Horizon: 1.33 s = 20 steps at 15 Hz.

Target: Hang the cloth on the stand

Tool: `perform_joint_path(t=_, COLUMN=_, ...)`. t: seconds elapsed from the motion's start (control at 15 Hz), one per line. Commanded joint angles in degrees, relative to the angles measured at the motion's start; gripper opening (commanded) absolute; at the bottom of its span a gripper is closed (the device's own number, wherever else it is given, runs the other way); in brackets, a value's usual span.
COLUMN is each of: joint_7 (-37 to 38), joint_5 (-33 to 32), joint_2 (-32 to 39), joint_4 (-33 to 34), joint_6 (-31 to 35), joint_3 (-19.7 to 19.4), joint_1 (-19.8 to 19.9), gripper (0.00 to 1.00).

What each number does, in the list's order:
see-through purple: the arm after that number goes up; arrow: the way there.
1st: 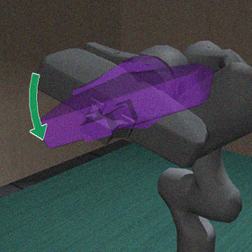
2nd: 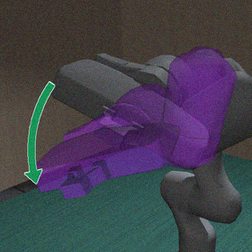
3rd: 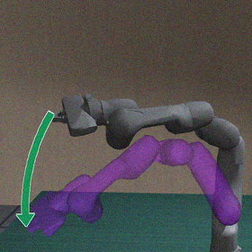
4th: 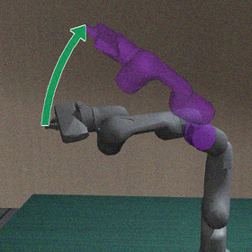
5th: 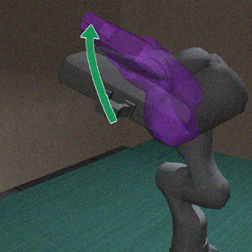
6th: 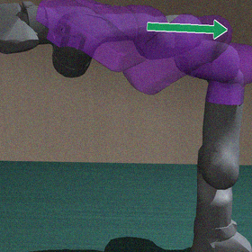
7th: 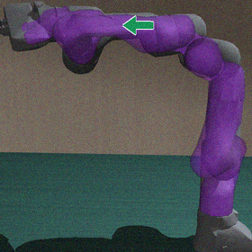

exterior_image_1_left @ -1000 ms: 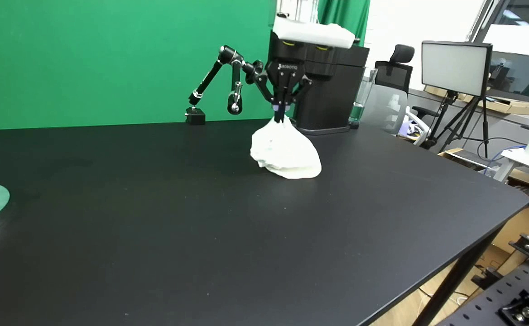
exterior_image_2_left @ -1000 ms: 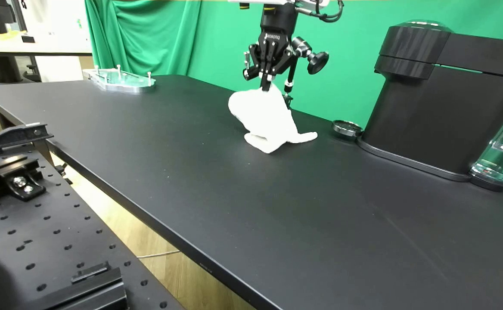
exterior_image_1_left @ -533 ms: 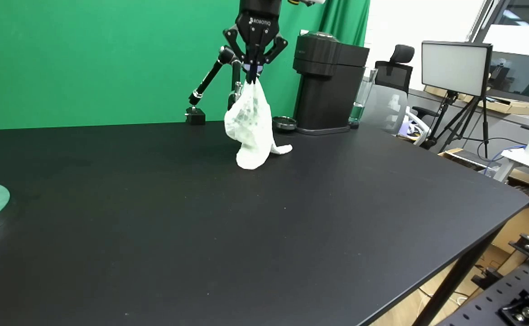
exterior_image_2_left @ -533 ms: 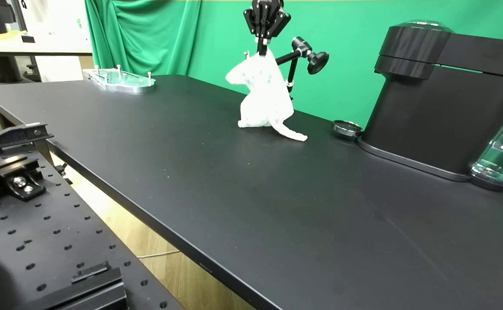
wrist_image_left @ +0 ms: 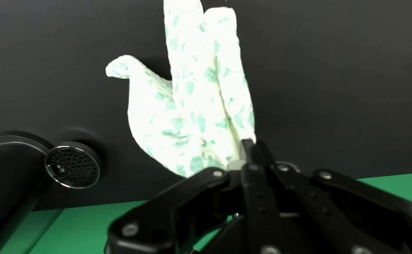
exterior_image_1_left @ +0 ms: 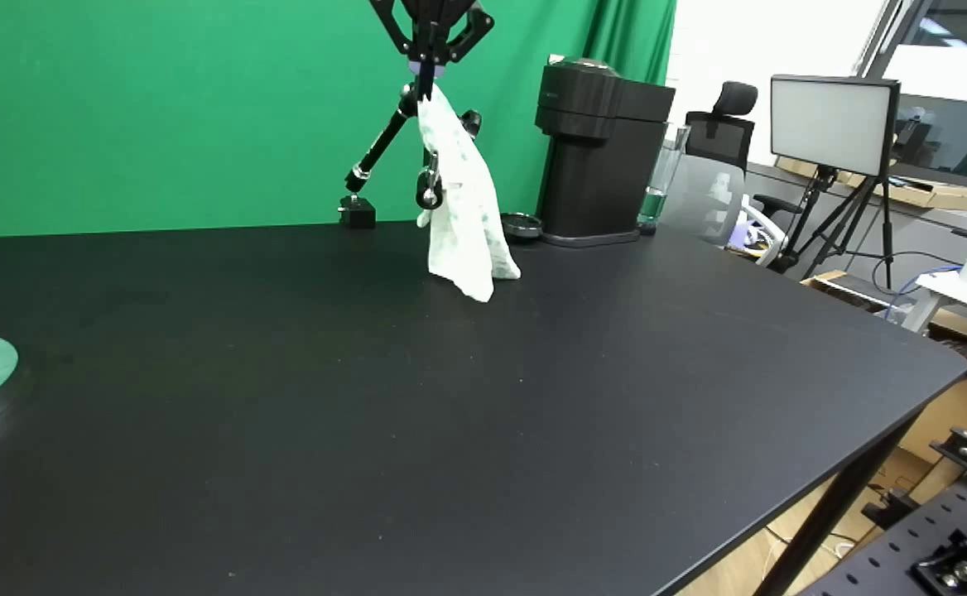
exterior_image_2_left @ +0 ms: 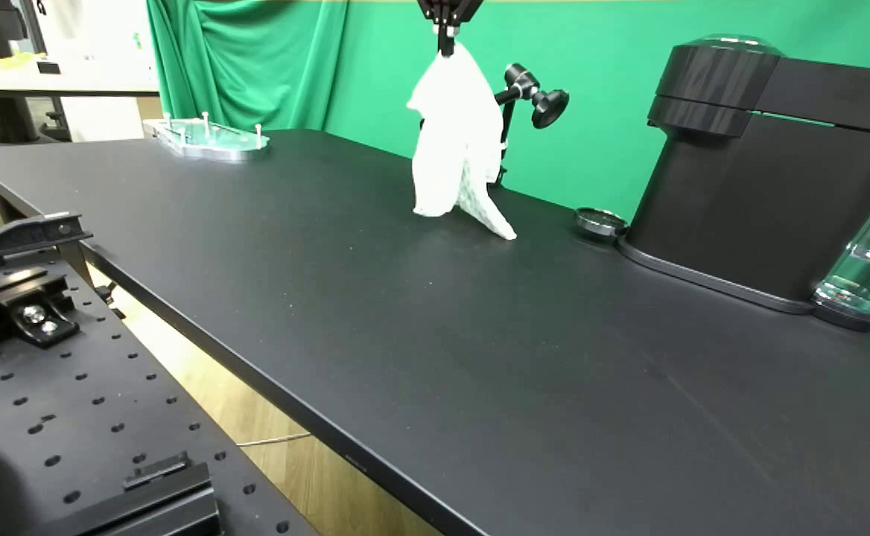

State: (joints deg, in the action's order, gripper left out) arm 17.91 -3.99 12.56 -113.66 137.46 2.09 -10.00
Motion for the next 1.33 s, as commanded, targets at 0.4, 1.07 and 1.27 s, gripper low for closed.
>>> perform_joint_path(t=0.4, joint_7=2.09, joint_5=-2.35, joint_2=7.15, joint_4=8.44, joint_6=-2.43, joint_3=2.51, joint_1=-3.96, gripper=0.00)
perform_joint_path(t=1.07, joint_7=2.54, joint_5=-2.22, joint_2=10.92, joint_4=10.54, joint_6=-7.16, joint_3=3.20, joint_1=-7.78, gripper=0.00)
perform_joint_path(t=1.27, joint_7=2.31, joint_5=-2.04, joint_2=11.26, joint_4=10.72, joint_6=-8.06, joint_3=3.18, joint_1=-7.87, gripper=0.00)
